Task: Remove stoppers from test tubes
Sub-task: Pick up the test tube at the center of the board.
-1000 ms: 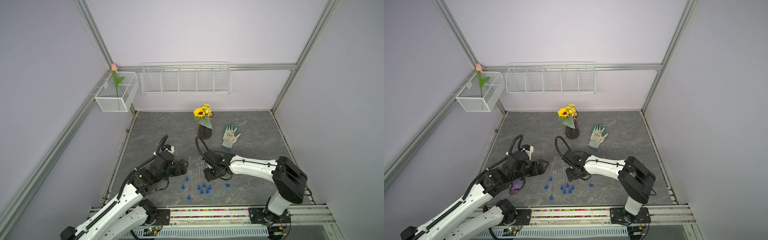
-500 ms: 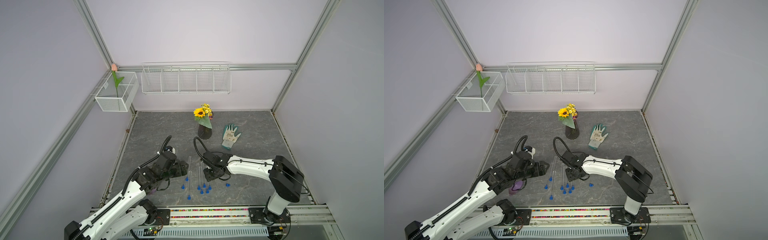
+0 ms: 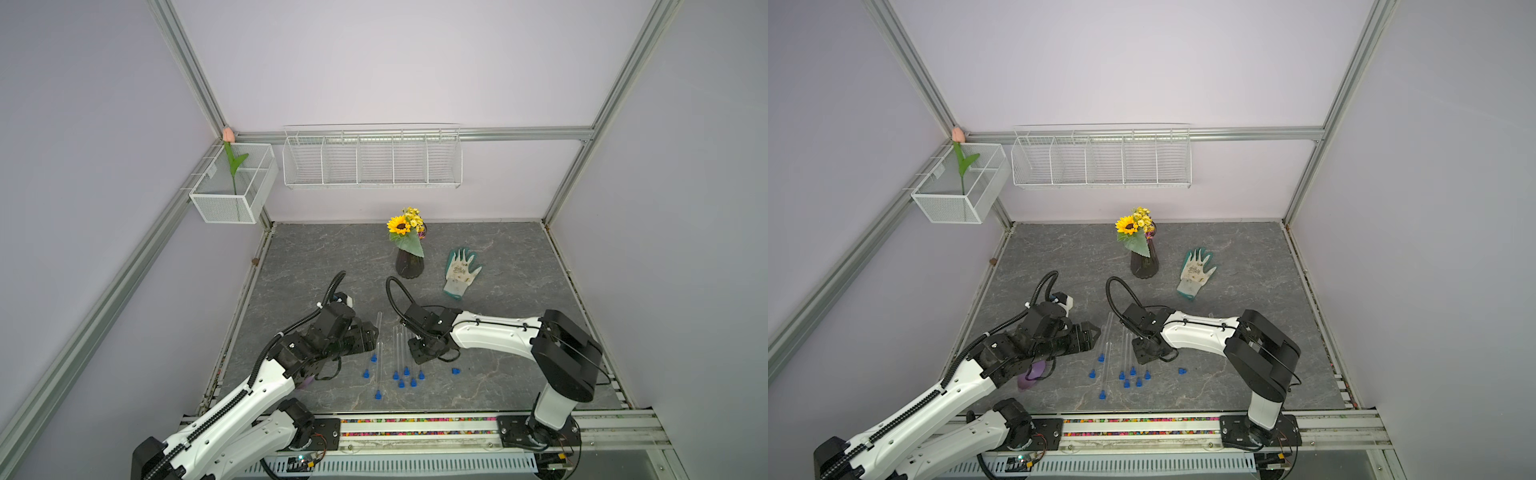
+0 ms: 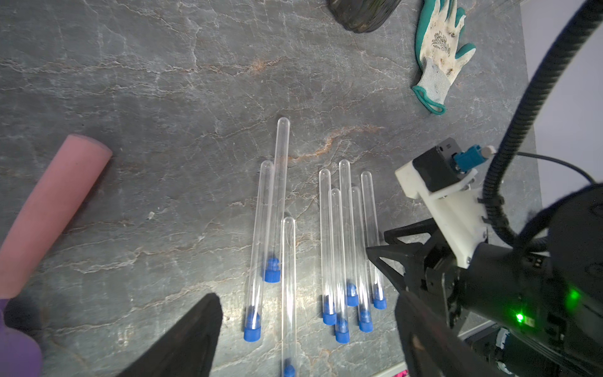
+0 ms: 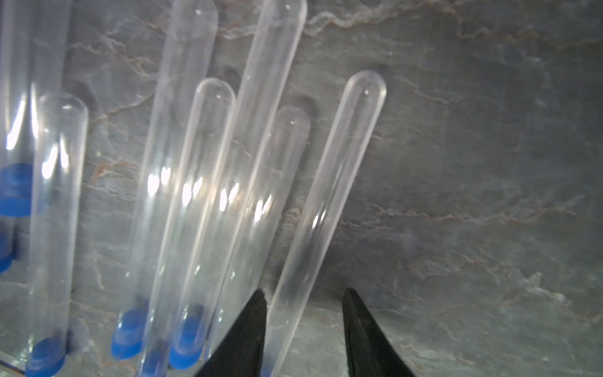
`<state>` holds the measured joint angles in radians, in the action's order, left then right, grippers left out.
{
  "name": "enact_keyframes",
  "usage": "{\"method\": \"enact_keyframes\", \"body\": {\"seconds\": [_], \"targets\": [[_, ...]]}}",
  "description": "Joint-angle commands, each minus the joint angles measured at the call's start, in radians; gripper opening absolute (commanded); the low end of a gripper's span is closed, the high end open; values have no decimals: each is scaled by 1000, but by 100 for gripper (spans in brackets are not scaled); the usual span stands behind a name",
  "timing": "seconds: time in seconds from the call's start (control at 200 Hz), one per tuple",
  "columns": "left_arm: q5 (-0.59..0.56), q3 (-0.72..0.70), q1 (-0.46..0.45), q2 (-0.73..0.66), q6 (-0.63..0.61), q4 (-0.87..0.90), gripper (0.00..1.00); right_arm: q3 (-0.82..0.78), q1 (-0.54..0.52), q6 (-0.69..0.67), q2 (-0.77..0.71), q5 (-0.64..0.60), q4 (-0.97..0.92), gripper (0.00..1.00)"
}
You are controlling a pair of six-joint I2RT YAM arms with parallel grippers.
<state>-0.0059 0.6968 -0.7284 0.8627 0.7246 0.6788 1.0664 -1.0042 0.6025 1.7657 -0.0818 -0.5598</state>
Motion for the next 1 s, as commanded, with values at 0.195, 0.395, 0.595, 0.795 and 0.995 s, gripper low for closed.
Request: {"method": "enact_keyframes", "body": {"seconds": [0.195, 0.395, 0.595, 0.795, 0.995], "targets": [[2, -16, 4, 7, 1, -8, 86, 10, -5, 16, 28, -27, -31, 41], [7, -18, 7, 18, 1, -20, 86, 16, -3, 22, 45, -81, -86, 40], [14, -22, 6, 32, 2, -34, 86, 17, -2, 23, 51, -105, -108, 32], [23, -22, 6, 48, 3, -48, 86, 14, -2, 22, 46, -99, -104, 24], [26, -17, 7, 61, 3, -54, 86, 5, 5, 27, 27, -102, -97, 19]]}}
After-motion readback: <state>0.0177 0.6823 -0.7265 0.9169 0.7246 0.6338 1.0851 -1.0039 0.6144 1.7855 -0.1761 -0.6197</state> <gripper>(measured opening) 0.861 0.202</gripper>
